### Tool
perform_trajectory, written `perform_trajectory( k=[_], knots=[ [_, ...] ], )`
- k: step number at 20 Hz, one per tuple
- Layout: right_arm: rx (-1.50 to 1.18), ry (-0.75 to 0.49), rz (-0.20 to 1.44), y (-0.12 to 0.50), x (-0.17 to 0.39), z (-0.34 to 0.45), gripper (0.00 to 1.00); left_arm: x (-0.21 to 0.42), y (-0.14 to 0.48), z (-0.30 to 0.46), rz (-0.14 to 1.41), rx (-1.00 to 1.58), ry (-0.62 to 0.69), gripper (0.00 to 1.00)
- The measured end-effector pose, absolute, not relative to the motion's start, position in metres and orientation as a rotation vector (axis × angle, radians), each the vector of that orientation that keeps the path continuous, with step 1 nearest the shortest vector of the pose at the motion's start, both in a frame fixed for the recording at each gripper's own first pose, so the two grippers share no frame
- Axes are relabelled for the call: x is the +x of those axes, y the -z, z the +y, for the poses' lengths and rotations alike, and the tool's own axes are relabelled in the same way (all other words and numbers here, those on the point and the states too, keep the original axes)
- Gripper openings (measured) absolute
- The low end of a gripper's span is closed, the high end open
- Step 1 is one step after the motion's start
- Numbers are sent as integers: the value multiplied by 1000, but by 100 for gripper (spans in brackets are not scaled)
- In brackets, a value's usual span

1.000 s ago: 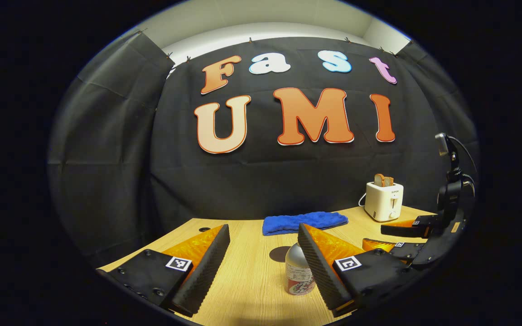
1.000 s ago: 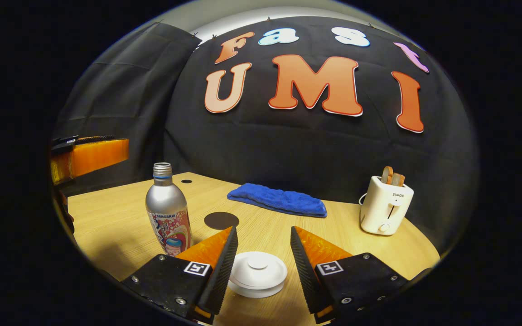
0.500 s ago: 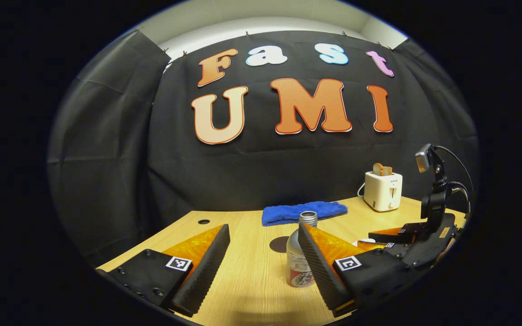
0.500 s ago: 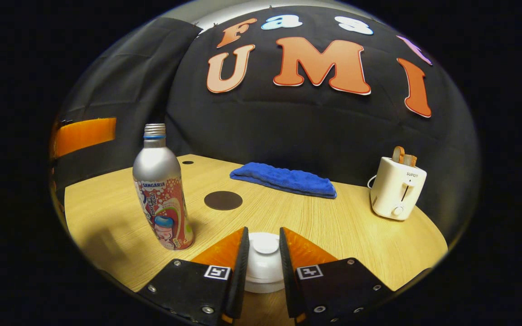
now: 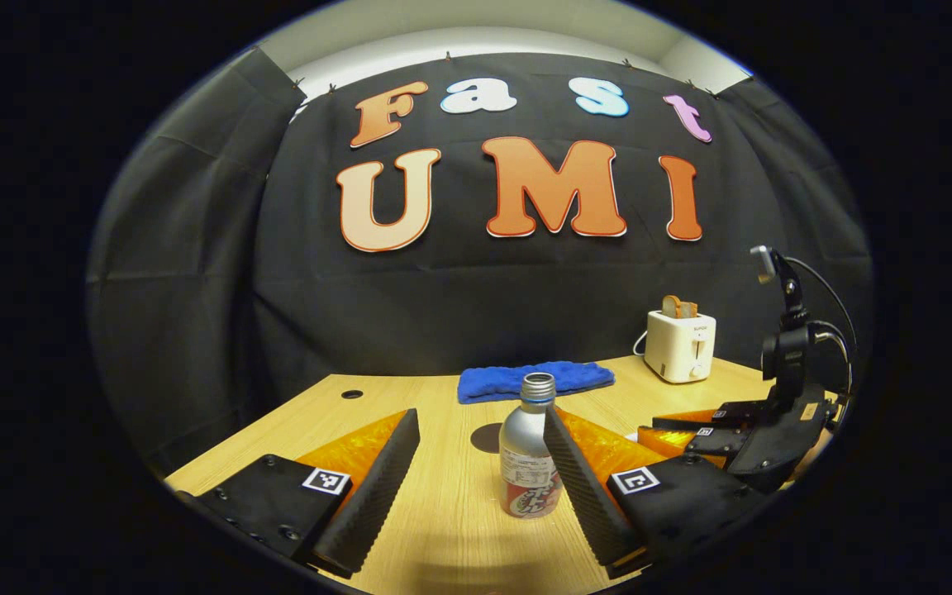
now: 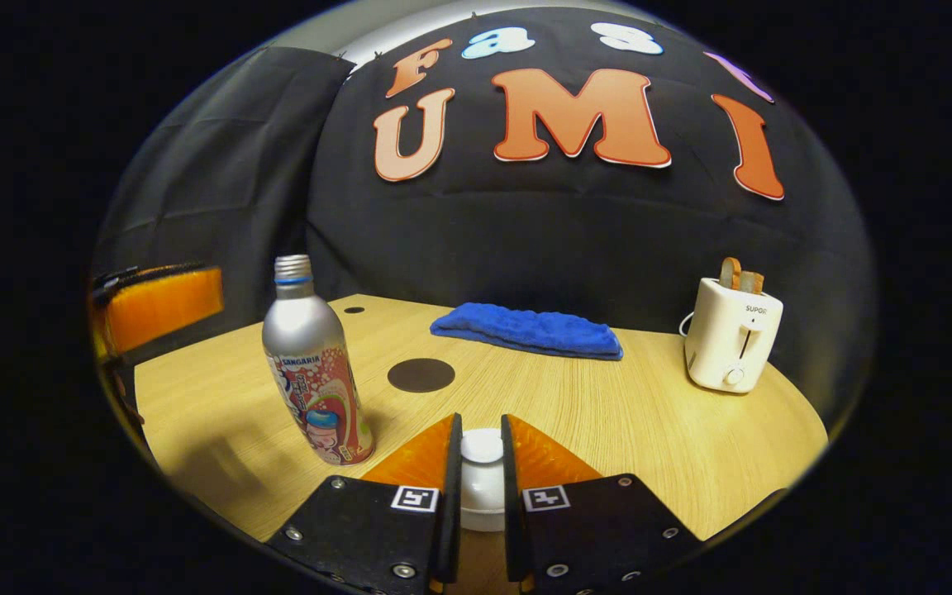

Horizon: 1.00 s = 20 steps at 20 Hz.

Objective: Open the teacup lid with one hand, grasp the water bottle and pour water into the teacup with the other hand; after pouring, place the water bottle on the coaster and then close the teacup lid.

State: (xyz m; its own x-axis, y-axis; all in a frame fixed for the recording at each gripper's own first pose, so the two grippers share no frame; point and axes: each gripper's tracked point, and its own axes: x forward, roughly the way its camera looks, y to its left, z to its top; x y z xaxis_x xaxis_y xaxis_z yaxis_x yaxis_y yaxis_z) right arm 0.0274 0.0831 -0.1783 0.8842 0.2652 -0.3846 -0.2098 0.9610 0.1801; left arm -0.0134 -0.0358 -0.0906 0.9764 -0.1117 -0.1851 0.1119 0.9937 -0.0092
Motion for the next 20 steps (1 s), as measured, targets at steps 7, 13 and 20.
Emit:
perform_trajectory(
  k=[7, 13, 20],
  knots=[
    [105, -184, 349, 149, 18, 41, 23, -16, 102, -56, 219, -36, 163, 99],
    [90, -104, 323, 139, 6, -4, 23, -15, 124, -70, 268, -22, 166, 99],
    [70, -66, 313, 140, -5, -34, 23, 1, 157, -76, 334, 4, 150, 100]
  ],
)
